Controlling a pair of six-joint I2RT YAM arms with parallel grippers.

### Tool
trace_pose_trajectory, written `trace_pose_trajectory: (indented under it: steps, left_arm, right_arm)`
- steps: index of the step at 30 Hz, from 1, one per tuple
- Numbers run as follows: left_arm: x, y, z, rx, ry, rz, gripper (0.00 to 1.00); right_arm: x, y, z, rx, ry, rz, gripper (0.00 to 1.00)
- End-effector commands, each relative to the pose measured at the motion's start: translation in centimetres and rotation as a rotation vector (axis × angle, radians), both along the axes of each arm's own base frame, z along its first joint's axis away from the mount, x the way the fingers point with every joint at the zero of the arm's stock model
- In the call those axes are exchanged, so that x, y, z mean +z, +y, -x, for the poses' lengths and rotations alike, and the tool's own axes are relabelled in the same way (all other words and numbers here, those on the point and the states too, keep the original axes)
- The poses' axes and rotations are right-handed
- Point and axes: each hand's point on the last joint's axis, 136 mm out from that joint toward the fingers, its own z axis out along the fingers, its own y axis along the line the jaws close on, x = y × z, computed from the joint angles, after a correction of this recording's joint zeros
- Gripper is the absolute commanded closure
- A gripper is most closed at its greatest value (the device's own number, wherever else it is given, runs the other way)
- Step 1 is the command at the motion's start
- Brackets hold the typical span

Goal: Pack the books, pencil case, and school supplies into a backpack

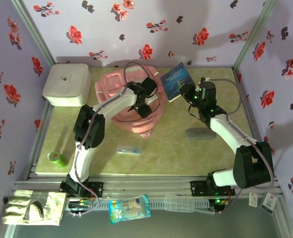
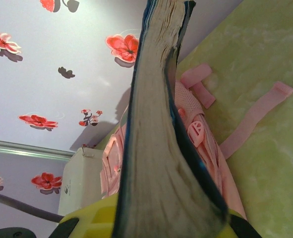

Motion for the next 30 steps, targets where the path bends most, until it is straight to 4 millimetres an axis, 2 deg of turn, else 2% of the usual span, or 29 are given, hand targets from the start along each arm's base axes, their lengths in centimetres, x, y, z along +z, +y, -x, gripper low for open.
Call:
trace_pose_trajectory:
  steps: [1,7,10,15,20,23,28,30]
  left_arm:
    - [-0.6,0.7,-0.3,-0.019,0.014,-0.069,0.37]
    - [-1.1,0.4,-1.1,-0.021,0.005,-0.092,0.45]
    - [-0.4,0.7,-2.3,0.03,-0.051,-0.107,0.51]
    - [2.5,0.7,-3.7,0.078,-0.16,-0.076,0.69]
    - [5.4,0.5,-4.1,0.093,-0.224,-0.02,0.84]
    - [7.2,0.7,-4.0,0.103,-0.257,0.011,0.91]
    - [11.8,0.5,-4.2,0.12,-0.363,0.116,0.99]
    - [13.7,0.5,-4.2,0.131,-0.405,0.162,1.0]
  right_arm:
    - [2.4,-0.4,-0.5,-0.016,-0.094,-0.013,0.91]
    - [2.3,-0.4,-0.4,-0.013,-0.091,-0.02,0.91]
    - [2.3,-0.4,-0.3,-0.015,-0.091,-0.018,0.91]
    - [2.3,-1.0,-0.1,-0.03,-0.089,-0.01,0.91]
    - [2.3,-1.6,0.1,-0.048,-0.09,0.005,0.9]
    - [2.5,-2.1,0.3,-0.061,-0.09,0.022,0.9]
    - [2.2,-3.4,1.0,-0.104,-0.092,0.066,0.9]
    - [2.2,-3.3,1.2,-0.1,-0.109,0.06,0.9]
